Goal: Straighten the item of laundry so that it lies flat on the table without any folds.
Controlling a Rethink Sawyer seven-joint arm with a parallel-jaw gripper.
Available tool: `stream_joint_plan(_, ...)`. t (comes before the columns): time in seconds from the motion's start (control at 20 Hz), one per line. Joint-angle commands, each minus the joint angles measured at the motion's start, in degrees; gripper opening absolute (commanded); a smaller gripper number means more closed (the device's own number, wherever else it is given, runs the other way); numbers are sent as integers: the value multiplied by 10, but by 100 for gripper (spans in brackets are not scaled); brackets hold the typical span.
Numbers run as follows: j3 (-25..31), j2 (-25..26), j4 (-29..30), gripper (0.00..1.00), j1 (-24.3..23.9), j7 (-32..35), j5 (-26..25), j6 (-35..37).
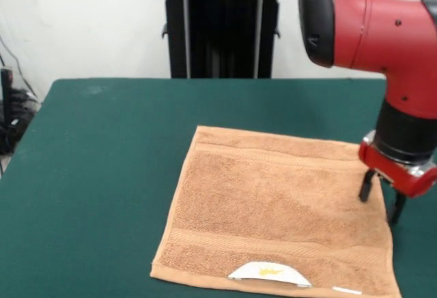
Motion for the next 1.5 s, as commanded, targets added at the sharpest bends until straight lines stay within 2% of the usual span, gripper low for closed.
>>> stream_joint_plan(0.05,-49,7,65,100,-26,138,-7,32)
stream_joint_plan(0.55,-33,-59,110,100,-48,103,-1,51)
stream_joint_plan(0.9,6,-100,139,100,-81,71,2,60)
stream_joint_plan(1.05,43,-130,169,100,-107,39,7,42)
stream_joint_plan(1.15,39,-146,176,100,-111,30,-2,49)
stream_joint_plan(1.35,58,-135,186,100,-126,23,-8,19)
stream_joint_plan(1.5,15,-111,154,100,-106,40,-37,20)
